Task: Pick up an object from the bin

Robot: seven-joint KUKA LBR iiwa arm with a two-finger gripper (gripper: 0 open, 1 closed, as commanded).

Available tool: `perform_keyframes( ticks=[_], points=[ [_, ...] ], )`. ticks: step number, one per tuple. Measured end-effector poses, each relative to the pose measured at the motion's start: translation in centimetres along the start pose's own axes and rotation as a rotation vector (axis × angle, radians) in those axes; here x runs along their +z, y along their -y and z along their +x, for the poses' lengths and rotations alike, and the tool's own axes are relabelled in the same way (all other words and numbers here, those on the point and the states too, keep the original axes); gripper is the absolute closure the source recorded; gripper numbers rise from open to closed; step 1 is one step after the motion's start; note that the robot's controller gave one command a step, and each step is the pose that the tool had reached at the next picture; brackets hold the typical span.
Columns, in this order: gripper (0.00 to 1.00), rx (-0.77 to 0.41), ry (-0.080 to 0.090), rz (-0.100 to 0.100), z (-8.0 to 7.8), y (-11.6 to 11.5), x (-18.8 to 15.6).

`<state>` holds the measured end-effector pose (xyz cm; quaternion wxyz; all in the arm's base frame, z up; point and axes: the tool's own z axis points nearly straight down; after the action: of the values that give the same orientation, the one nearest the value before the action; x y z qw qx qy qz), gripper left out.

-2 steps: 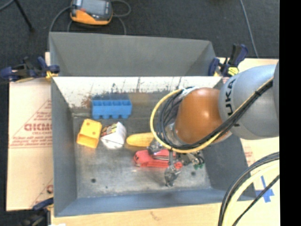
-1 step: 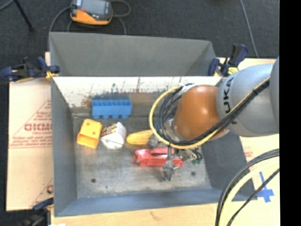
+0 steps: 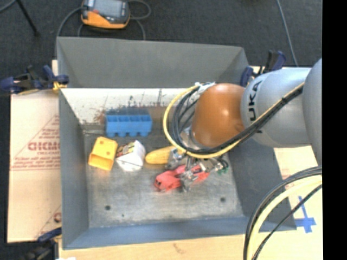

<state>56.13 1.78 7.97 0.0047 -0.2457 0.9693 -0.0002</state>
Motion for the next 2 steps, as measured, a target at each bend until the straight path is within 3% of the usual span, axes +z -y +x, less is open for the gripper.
perform_keyframes(
  ticks=[2],
  points=[
    [1.00, 0.006, -0.002, -0.003, 0.58, -0.11, -0.35]
  ],
)
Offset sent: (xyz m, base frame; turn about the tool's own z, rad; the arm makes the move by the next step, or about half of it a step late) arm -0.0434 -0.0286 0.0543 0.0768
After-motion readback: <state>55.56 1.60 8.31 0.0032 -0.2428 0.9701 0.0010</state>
